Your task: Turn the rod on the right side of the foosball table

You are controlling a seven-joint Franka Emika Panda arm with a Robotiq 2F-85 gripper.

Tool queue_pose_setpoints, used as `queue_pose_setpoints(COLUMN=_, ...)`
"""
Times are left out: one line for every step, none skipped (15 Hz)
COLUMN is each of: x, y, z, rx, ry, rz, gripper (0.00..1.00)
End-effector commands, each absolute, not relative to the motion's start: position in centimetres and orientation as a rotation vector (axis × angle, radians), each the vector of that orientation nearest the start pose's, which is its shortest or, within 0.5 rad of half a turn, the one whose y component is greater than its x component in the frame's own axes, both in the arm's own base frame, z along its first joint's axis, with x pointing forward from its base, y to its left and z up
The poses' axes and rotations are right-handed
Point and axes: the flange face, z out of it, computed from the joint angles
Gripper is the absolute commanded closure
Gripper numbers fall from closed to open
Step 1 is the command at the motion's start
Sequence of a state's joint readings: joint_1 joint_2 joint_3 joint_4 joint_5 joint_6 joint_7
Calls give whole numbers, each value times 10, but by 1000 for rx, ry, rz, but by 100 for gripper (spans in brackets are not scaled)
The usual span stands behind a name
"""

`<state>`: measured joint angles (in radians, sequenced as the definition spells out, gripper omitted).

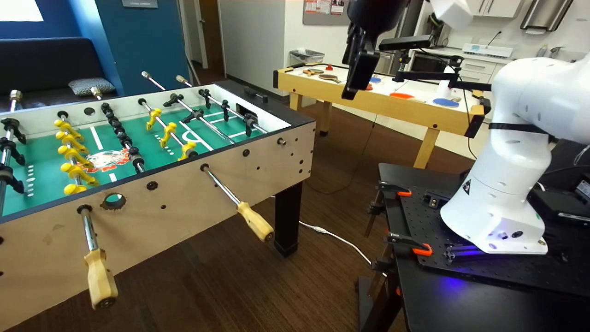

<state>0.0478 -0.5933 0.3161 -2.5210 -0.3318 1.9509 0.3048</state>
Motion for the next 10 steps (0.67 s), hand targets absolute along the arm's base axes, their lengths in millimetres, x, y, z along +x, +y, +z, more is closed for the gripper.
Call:
queue_pose_setpoints(x=348, y=154, z=433, rx=-3617, ry=-365, rz=-414, gripper=0)
queue_pose_setpoints(x=347, y=157, z=423, rx=-3626, ry=-374, rz=-393, gripper=0)
queue_pose_setpoints(x=348, y=152, z=440, rx=-3614, ry=-353, rz=-368, gripper=0)
queue_pose_setpoints(x=345, y=156, z=430, rx=-3622, ry=-368, rz=-366, gripper=0)
queue_pose_setpoints(x=344, y=158, z=424, rx=-3627, ry=-379, rz=-358, gripper=0)
queue_pose_setpoints(x=345, y=157, z=423, rx=-3629, ry=-383, rz=-353, gripper=0)
queue_pose_setpoints(x=345, y=157, z=423, rx=-3630, ry=-382, rz=-352, gripper=0)
queue_pose_setpoints(x=345, y=157, z=423, rx=-3629, ry=-381, rz=-352, gripper=0)
queue_pose_setpoints(x=345, y=157, z=423, rx=-3629, ry=-381, rz=-352, gripper=0)
queue_pose_setpoints(x=346, y=163, z=417, rx=-3640, ry=-396, rz=-368, gripper=0)
